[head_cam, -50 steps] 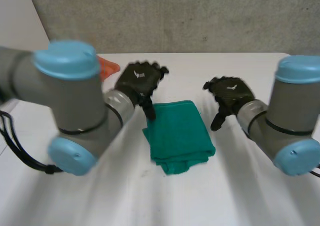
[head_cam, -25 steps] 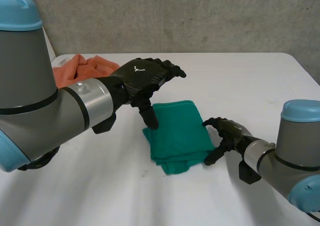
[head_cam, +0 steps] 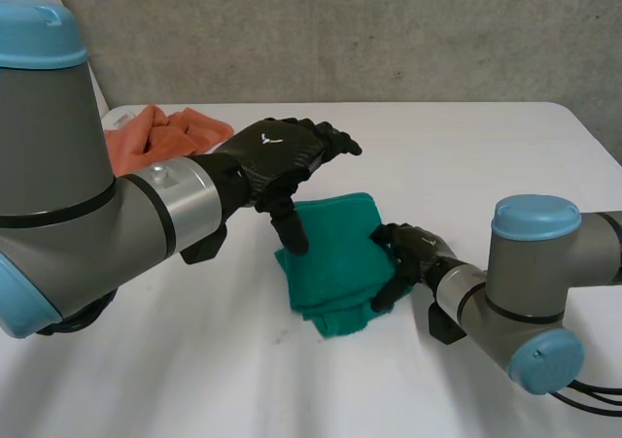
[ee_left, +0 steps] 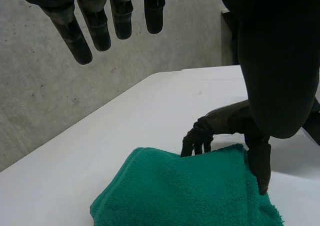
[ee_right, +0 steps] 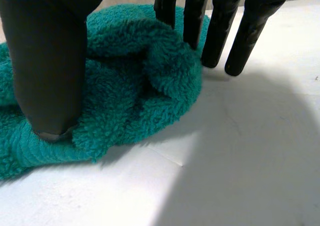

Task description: Fold the laundry.

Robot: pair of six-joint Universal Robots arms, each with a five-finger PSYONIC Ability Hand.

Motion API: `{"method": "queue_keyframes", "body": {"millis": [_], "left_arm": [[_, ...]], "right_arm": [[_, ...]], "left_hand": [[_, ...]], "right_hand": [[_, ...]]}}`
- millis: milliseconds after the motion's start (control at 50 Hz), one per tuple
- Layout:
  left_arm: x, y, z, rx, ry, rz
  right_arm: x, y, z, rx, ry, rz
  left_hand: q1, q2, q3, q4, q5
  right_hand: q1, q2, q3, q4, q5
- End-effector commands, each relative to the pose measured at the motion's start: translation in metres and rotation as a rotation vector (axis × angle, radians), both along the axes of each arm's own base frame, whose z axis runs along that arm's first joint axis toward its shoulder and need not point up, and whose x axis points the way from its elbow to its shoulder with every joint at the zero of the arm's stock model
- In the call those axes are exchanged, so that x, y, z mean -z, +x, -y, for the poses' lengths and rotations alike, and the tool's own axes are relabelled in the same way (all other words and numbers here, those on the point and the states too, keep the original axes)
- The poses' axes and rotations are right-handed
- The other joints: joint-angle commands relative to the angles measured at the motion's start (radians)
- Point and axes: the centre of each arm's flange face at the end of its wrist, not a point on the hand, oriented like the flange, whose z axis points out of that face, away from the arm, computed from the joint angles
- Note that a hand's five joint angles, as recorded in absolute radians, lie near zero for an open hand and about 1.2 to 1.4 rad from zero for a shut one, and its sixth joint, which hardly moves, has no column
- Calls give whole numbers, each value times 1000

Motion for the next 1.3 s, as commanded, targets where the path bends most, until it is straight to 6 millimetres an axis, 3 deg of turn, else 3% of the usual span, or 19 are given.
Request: {"method": "queue_keyframes", "body": {"millis": [20,120,280,380,520,540,600,620,660,760,780,860,1040,1140,1180,1200,1220,1300], "left_arm": [[1,0,0,1,5,2],[2,-1,0,1,6,2],[3,0,0,-2,9,4],[4,0,1,-3,11,6],[7,0,1,-3,18,11],[7,0,1,-2,18,10],[8,0,1,-2,22,13],[8,0,0,-2,23,14],[8,0,0,-2,23,14],[10,0,1,-3,27,16],[10,0,1,-3,27,16],[10,0,0,-2,27,16],[12,-2,1,-3,38,6],[13,-2,2,-10,60,-6],[13,-2,2,-10,62,-7],[14,-2,2,-10,63,-6],[14,-2,2,-10,63,-6],[14,-2,3,-14,64,-7]], "right_arm": [[5,3,9,6,-12,10],[-1,7,21,21,-66,20],[-24,15,66,52,-221,21],[-28,-23,128,159,-288,-52],[-29,-71,194,314,-334,-94],[-28,-90,210,366,-339,-107],[-26,-119,232,432,-350,-120],[-23,-144,244,475,-343,-130],[-20,-165,255,512,-343,-137],[-9,-191,265,544,-339,-144],[-7,-207,269,567,-344,-152],[-8,-236,274,589,-357,-176],[-10,-265,278,596,-383,-213],[-10,-269,278,592,-387,-228],[-8,-269,277,588,-379,-240],[-8,-268,277,583,-375,-247],[-7,-266,276,578,-370,-256],[-15,-260,271,540,-368,-361]], "left_hand": [[0,-12,-18,-11,-29],[0,-12,-18,-11,-29],[3,-10,-15,-8,-26],[3,-10,-15,-8,-26],[3,-10,-15,-8,-26],[3,-10,-15,-8,-26],[3,-10,-15,-8,-26],[3,-10,-15,-8,-26],[3,-10,-15,-8,-26],[3,-10,-15,-8,-26],[3,-10,-15,-8,-26],[3,-10,-15,-8,-26],[3,-10,-15,-8,-26],[3,-10,-15,-8,-26],[3,-10,-15,-8,-26],[3,-10,-15,-8,-26],[3,-10,-15,-8,-26],[3,-10,-15,-8,-26]], "right_hand": [[521,482,475,475,486],[1051,1013,1006,1006,1016],[1052,1014,1006,1007,1017],[1052,1014,1006,1007,1017],[1052,1014,1006,1007,1017],[1052,1014,1006,1007,1017],[1052,1014,1006,1007,1017],[1052,1014,1006,1007,1017],[1052,1014,1006,1007,1017],[1052,1014,1006,1007,1017],[1052,1014,1006,1007,1017],[1052,1014,1006,1007,1017],[1052,1014,1006,1007,1017],[1052,1014,1006,1007,1017],[583,545,538,538,548],[124,86,79,79,89],[-170,-208,-215,-215,-205],[-170,-208,-215,-215,-205]]}}
